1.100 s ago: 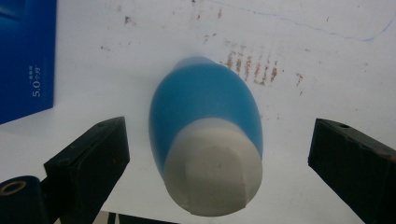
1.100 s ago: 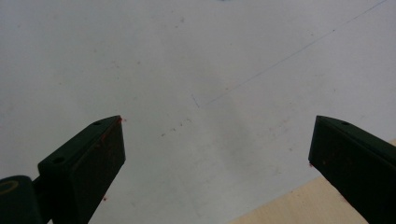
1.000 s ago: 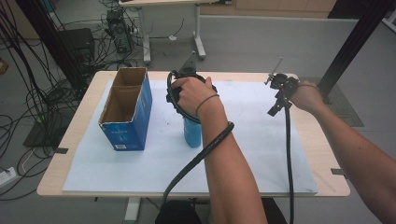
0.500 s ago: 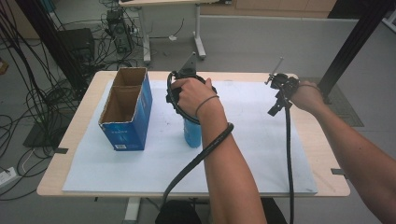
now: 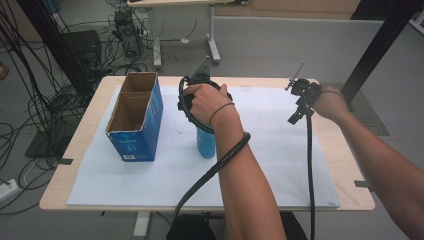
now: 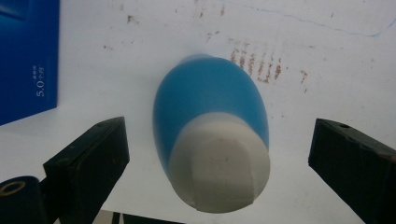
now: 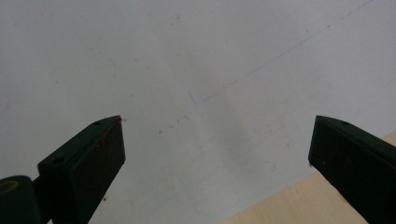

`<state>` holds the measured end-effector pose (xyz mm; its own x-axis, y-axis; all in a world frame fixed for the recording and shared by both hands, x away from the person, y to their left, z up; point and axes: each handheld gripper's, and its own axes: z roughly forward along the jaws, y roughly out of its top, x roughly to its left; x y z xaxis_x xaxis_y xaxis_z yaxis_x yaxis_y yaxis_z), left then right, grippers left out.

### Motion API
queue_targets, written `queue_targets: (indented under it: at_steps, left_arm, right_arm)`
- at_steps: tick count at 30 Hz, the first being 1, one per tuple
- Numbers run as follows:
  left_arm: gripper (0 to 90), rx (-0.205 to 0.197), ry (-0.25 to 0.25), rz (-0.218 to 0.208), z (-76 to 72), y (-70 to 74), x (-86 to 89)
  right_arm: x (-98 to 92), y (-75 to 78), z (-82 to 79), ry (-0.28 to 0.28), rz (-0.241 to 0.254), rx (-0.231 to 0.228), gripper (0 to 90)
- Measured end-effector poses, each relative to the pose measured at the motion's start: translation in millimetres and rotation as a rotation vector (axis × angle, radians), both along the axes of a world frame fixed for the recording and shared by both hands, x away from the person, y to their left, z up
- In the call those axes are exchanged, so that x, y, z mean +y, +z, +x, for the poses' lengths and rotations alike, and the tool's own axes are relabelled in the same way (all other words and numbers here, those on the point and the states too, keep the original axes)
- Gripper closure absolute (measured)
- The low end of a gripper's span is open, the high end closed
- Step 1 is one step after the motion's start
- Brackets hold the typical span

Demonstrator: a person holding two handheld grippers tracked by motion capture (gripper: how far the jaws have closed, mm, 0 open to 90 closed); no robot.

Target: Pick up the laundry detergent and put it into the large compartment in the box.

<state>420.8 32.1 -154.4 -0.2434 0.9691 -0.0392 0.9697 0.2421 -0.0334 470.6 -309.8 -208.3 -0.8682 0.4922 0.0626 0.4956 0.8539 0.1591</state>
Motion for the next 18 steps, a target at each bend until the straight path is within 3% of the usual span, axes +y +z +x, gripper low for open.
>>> queue_targets:
  at_steps: [18]
  left_arm:
    - [5.1, -0.003, 0.01, 0.0, 0.7, 0.7, 2.0]
  right_arm:
    - [-1.9, -0.5, 0.1, -0.004, 0.002, 0.0, 3.7]
